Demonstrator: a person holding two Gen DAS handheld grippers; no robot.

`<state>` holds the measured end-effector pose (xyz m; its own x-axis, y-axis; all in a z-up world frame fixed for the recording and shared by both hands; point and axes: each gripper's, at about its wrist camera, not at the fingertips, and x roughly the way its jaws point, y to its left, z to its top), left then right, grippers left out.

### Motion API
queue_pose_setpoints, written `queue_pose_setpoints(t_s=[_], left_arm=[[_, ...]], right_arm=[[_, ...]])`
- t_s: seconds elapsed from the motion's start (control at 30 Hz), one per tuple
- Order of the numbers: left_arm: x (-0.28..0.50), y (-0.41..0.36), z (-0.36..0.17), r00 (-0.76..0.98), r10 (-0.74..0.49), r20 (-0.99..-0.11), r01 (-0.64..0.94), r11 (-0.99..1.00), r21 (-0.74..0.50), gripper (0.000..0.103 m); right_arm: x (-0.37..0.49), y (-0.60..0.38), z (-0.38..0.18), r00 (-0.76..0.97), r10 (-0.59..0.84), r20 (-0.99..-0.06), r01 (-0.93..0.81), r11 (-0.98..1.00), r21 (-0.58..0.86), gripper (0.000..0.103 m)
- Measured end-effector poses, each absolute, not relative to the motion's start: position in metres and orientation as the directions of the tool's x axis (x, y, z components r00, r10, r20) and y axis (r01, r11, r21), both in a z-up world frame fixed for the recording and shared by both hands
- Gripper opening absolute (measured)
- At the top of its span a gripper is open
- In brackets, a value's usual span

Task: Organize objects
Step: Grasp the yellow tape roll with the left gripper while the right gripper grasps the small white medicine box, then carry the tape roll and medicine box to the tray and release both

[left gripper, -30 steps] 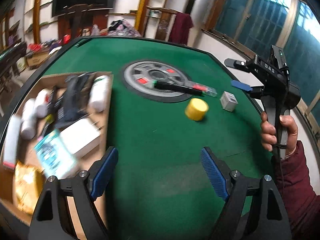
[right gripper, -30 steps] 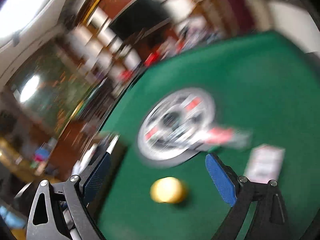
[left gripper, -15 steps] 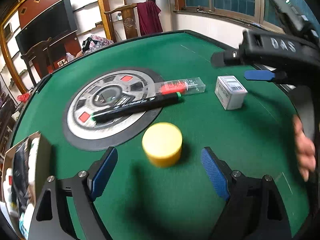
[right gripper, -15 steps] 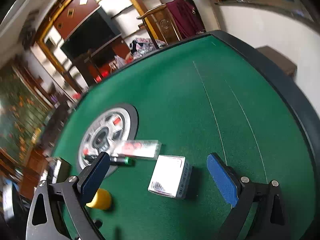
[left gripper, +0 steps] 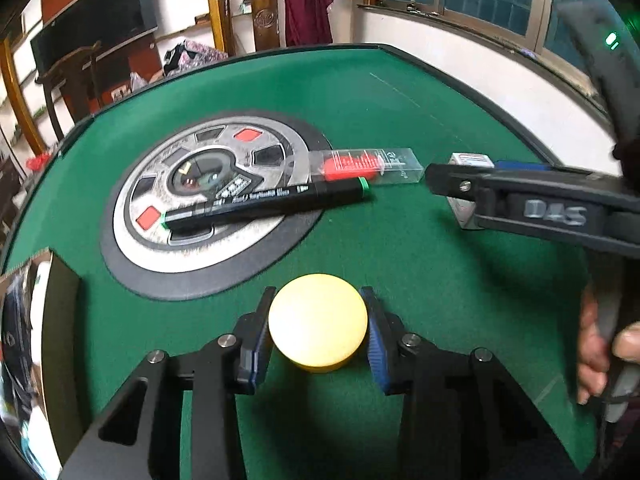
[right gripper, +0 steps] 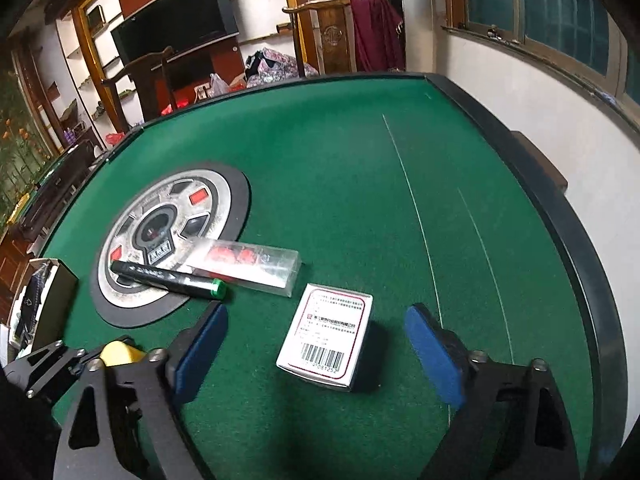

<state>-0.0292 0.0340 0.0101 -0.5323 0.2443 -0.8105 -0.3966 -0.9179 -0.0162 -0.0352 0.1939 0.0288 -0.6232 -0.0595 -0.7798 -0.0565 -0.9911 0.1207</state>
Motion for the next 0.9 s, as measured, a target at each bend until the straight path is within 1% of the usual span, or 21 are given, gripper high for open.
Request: queue_pose_setpoints(t_s=[0.03,0.07,0.1,0.13,0.2,0.3,0.43,0.57,0.7,0.77,0.83,0.9], left_arm=[[-0.027,0.031,0.012,-0.527,0.257,-0.81,-0.391,-0.92,-0.038,0.038],[-0.025,0.028,0.015,-0.523,0.268,-0.809,-0.387,-0.92,-0.055,0.038],[-0.021,0.025,0.018,-0.522,0.28,-0.806,-0.384,-0.921,-0.072,0.039],[-0.019,0.022,0.021,-0.523,0.287,-0.803,-0.381,-0.921,-0.081,0.039],[-0.012,0.017,0.028,-0.532,0.297,-0.793,-0.371,-0.923,-0.097,0.039],[0.001,0.009,0.036,-0.534,0.323,-0.781,-0.364,-0.922,-0.133,0.039],[0.026,-0.012,0.051,-0.553,0.364,-0.749,-0.352,-0.917,-0.186,0.039],[0.049,-0.057,0.071,-0.601,0.375,-0.705,-0.306,-0.924,-0.231,0.039],[0.072,-0.12,0.089,-0.672,0.311,-0.672,-0.208,-0.95,-0.232,0.039],[0.085,-0.156,0.093,-0.701,0.255,-0.666,-0.145,-0.965,-0.217,0.039],[0.096,-0.19,0.093,-0.719,0.187,-0.669,-0.077,-0.979,-0.19,0.039],[0.102,-0.222,0.09,-0.72,0.133,-0.681,-0.017,-0.984,-0.175,0.039]], right_arm=[[-0.037,0.193,0.026,-0.615,-0.058,-0.786,-0.053,-0.992,0.116,0.073],[-0.038,0.192,0.024,-0.606,-0.058,-0.793,-0.051,-0.993,0.111,0.066],[-0.041,0.189,0.019,-0.589,-0.058,-0.806,-0.05,-0.993,0.109,0.052],[-0.041,0.189,0.018,-0.59,-0.052,-0.806,-0.053,-0.993,0.103,0.045],[-0.04,0.188,0.019,-0.593,-0.06,-0.803,-0.044,-0.993,0.107,0.038],[-0.037,0.191,0.021,-0.6,-0.07,-0.797,-0.05,-0.991,0.124,0.038],[-0.032,0.194,0.029,-0.639,-0.071,-0.766,-0.065,-0.987,0.145,0.038],[-0.029,0.196,0.034,-0.678,-0.111,-0.727,-0.054,-0.978,0.2,0.038],[-0.024,0.193,0.04,-0.706,-0.136,-0.695,-0.036,-0.973,0.227,0.038],[-0.02,0.189,0.045,-0.714,-0.163,-0.681,-0.024,-0.966,0.257,0.038],[-0.013,0.178,0.051,-0.712,-0.199,-0.674,-0.001,-0.959,0.285,0.038],[-0.003,0.157,0.057,-0.696,-0.274,-0.664,0.055,-0.942,0.331,0.038]])
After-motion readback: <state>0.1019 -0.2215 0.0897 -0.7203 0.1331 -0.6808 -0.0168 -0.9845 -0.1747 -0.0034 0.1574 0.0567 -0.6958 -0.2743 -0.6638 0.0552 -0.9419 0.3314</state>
